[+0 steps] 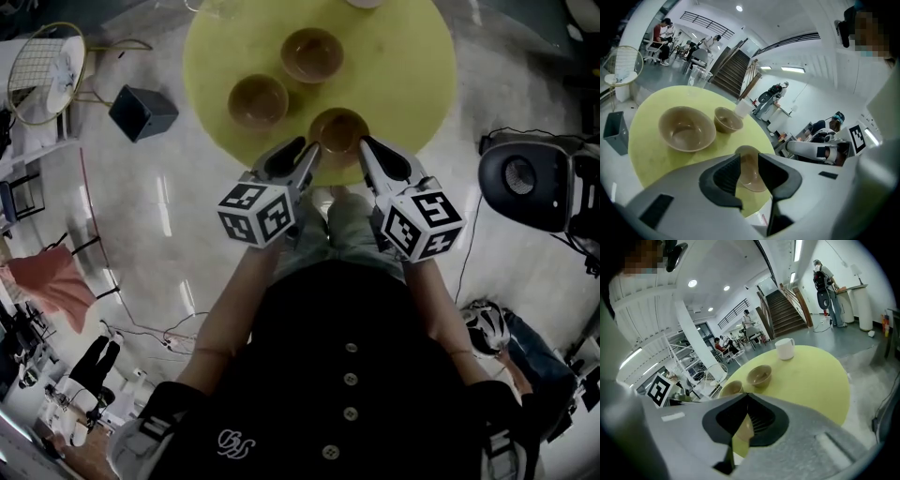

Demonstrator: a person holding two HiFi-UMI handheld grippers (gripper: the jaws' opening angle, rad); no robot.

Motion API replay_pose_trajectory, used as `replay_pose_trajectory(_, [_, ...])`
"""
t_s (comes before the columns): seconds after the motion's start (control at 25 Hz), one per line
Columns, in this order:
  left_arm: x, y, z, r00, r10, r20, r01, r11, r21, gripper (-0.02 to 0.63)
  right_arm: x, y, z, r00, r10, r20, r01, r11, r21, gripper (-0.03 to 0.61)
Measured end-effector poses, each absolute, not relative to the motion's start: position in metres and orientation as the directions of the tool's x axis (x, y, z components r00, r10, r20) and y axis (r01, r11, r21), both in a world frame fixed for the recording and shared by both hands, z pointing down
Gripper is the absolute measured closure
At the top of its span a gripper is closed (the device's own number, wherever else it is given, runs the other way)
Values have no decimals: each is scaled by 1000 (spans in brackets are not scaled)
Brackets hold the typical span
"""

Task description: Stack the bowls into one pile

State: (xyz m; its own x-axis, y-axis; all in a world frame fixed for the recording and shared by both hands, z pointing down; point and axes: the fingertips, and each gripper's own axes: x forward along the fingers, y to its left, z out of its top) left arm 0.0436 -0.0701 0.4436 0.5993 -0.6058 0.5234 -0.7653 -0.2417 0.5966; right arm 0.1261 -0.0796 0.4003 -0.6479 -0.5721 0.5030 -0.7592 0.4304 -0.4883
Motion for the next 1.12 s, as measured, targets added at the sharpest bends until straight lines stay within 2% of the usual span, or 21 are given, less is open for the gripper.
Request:
replay_pose_trajectory(0.32, [45,-73,465,573,-589,570,-782,-186,595,509,136,-79,414,-651,-537,536,-758,426,-494,574])
replay_pose_trajectory(1.12, [50,-84,495,544,-590,596,-784,-105,611,511,138,-85,439,-682,-468,562,-731,411,-545,574])
